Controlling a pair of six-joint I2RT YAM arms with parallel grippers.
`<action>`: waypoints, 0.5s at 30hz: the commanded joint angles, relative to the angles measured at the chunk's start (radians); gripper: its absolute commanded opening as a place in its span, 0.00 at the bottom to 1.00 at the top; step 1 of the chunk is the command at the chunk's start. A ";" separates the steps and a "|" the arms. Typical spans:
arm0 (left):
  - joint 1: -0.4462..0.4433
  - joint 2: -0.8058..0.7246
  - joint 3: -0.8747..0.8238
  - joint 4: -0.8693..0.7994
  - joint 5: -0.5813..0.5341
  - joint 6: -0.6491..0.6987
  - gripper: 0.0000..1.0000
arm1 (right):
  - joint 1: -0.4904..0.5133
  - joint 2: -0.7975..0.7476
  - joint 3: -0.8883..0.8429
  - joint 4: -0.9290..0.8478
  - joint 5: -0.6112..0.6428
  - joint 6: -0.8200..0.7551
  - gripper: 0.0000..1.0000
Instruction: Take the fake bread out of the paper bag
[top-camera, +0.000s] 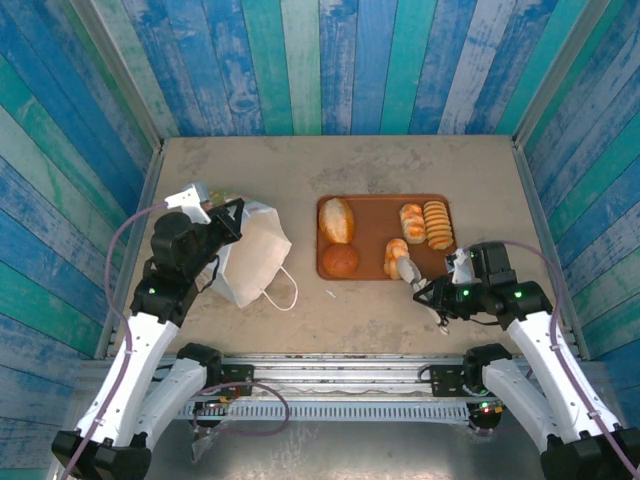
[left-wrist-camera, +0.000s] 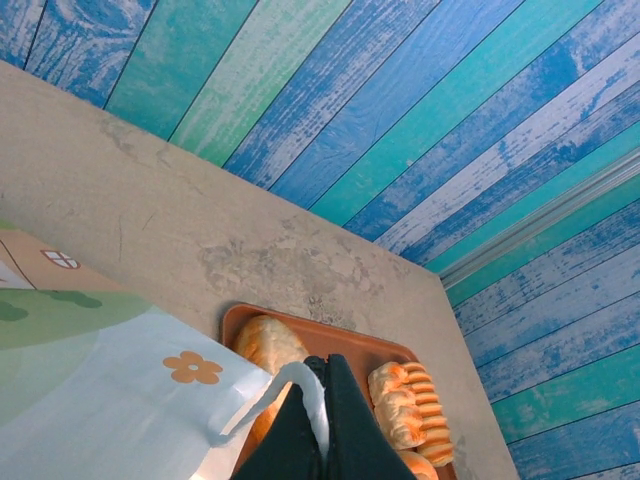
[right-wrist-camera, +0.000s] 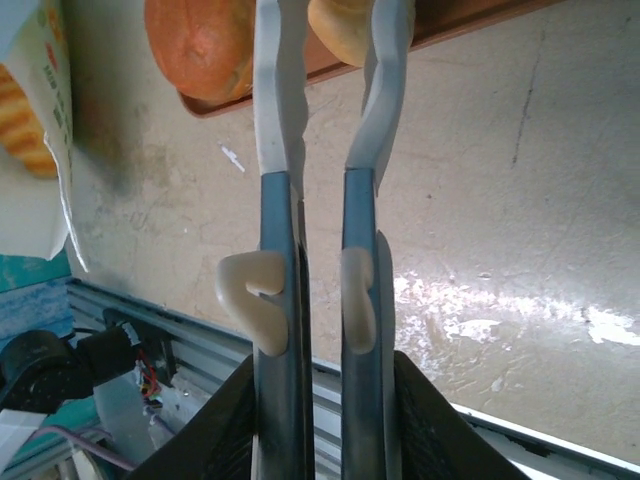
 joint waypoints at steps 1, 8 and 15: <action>-0.001 -0.029 0.005 0.020 -0.004 0.020 0.00 | -0.008 0.006 0.027 -0.073 0.072 -0.011 0.35; -0.001 -0.031 -0.011 0.034 -0.005 0.011 0.00 | -0.008 0.011 0.078 -0.154 0.191 -0.040 0.43; -0.001 -0.036 -0.014 0.028 -0.012 0.015 0.00 | -0.008 0.033 0.174 -0.169 0.228 -0.102 0.45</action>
